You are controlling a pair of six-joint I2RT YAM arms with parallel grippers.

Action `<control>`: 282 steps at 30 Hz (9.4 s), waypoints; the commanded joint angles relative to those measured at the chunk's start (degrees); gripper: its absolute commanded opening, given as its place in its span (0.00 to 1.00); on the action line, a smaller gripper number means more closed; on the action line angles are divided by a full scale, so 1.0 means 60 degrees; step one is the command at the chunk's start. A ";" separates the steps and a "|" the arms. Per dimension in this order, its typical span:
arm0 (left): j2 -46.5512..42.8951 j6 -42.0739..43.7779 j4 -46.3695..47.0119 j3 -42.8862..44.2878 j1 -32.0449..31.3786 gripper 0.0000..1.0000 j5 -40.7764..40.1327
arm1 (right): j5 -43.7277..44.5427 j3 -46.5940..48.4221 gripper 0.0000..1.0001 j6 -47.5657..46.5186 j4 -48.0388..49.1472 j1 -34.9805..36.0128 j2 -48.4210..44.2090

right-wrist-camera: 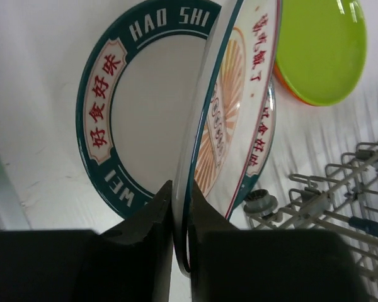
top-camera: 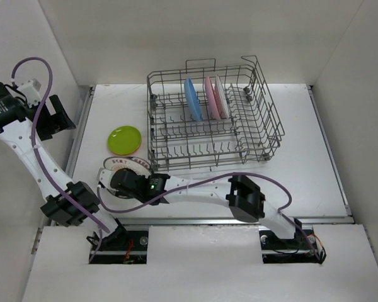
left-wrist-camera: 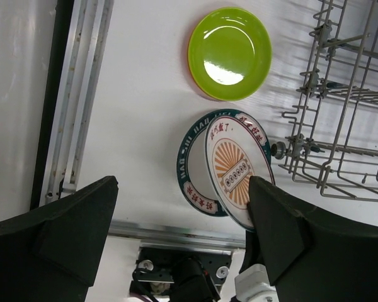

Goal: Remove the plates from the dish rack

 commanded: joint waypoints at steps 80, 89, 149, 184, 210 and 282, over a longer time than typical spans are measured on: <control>0.0196 0.0299 -0.1128 -0.0641 0.0004 0.89 -0.0923 | -0.3207 0.3153 0.00 0.4024 -0.0941 -0.7191 -0.0444; 0.1763 0.0386 -0.2327 0.1980 0.0004 0.89 0.0205 | -0.3047 0.2962 0.00 0.3935 -0.0341 -0.7191 -0.2552; 0.6788 -0.1314 0.0995 0.2229 -0.7438 0.00 -0.0336 | 0.0120 -0.4128 0.11 0.8652 -0.2187 -1.3593 -0.3419; 0.3802 -0.1095 0.0909 0.2818 -0.6223 0.86 -0.1229 | -0.1771 0.0835 0.50 0.4096 -0.0296 -0.7924 -0.3543; 0.3888 -0.1006 0.0337 0.1527 -0.5343 0.91 -0.1068 | 0.1057 0.0866 0.42 0.3673 0.0261 -0.7060 -0.2190; 0.6335 -0.1078 0.0293 0.1352 -0.7277 0.00 0.0148 | -0.1490 0.1188 0.24 0.4082 -0.0207 -0.7909 -0.0447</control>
